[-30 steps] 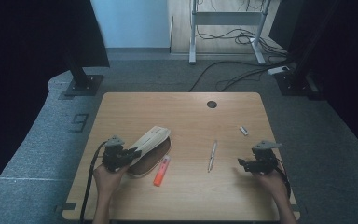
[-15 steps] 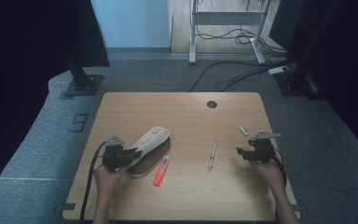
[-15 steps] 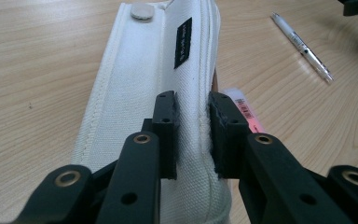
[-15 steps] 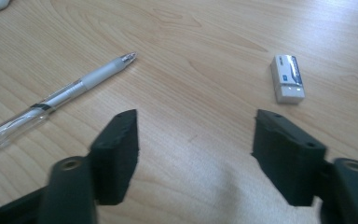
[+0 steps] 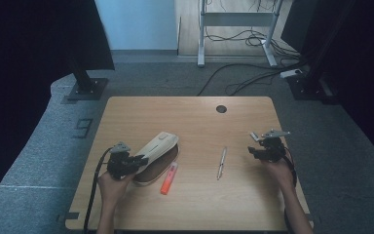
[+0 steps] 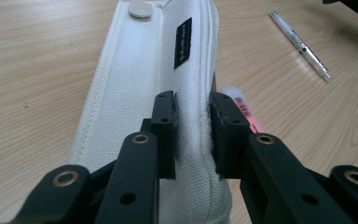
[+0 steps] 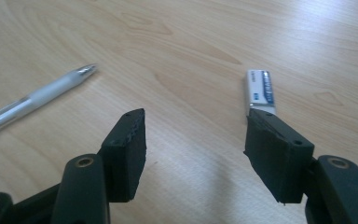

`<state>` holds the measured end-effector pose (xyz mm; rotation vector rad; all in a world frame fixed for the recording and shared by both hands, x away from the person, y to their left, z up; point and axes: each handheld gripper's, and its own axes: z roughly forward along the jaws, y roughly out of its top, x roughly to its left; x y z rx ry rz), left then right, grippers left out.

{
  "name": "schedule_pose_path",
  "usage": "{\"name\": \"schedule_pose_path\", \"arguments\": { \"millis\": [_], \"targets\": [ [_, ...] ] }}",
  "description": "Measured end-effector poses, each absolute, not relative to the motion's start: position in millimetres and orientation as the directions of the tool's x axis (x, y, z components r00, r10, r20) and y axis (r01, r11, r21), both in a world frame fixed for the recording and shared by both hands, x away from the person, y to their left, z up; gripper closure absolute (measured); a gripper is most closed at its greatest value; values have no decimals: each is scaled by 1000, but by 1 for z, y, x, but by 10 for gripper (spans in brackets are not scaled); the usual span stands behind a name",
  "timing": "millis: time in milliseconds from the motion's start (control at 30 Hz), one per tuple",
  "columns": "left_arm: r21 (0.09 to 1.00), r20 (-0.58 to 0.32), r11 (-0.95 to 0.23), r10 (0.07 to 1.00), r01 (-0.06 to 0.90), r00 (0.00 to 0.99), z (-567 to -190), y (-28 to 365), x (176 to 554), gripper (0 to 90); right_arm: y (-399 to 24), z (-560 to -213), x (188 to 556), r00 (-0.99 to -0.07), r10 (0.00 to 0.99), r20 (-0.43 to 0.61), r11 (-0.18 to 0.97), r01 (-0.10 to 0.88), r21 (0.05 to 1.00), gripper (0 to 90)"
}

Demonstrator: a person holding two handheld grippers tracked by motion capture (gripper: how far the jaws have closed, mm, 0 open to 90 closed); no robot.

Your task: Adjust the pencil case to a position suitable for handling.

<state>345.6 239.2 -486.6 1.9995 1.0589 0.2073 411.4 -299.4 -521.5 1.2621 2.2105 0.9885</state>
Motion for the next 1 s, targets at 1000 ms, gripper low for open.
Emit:
{"name": "schedule_pose_path", "arguments": {
  "millis": [1000],
  "targets": [
    [743,-226,-294,736,601,638,-487,238,346,727,-312,-528,462,-431,902,-18,319,639,699,521]
  ]
}}
